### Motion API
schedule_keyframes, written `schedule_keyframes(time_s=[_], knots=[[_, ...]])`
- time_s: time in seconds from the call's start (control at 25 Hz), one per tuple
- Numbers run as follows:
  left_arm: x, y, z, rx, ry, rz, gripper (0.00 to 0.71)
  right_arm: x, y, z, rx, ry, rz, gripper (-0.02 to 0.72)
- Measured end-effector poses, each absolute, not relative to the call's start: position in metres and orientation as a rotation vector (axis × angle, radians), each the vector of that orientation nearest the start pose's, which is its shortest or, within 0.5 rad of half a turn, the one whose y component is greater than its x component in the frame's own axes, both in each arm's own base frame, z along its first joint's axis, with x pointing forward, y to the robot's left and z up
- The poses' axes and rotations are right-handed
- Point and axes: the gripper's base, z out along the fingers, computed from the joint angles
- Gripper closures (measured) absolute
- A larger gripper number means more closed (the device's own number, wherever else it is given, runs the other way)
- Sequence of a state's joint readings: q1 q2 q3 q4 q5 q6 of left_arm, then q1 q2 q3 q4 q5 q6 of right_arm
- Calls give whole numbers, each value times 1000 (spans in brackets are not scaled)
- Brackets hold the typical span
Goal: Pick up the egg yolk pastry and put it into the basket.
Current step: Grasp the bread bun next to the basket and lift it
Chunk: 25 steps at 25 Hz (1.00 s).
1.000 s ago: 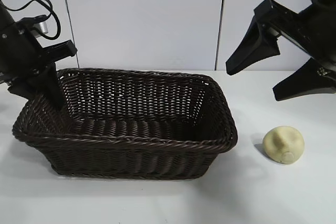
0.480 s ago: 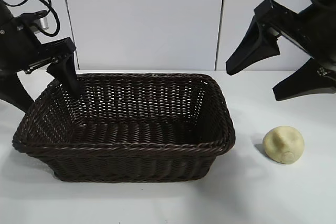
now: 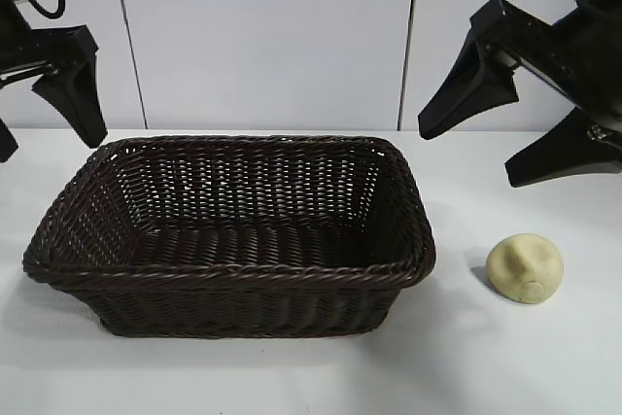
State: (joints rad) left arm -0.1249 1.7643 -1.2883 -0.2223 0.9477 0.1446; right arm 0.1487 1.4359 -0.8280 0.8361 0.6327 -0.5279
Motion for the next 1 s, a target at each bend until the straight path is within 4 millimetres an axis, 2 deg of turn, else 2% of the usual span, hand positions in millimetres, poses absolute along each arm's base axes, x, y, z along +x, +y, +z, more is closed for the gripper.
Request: schedule_keyframes(time_s=[0.4, 0.72, 1.0], knots=[[352, 6, 230, 37, 2919, -56, 70, 265, 80, 235, -113, 2550, 715, 50], [342, 11, 235, 50, 2996, 10, 74, 265, 80, 235, -113, 2550, 715, 50], [313, 11, 272, 41, 3018, 33, 76, 265, 80, 235, -113, 2550, 715, 50]])
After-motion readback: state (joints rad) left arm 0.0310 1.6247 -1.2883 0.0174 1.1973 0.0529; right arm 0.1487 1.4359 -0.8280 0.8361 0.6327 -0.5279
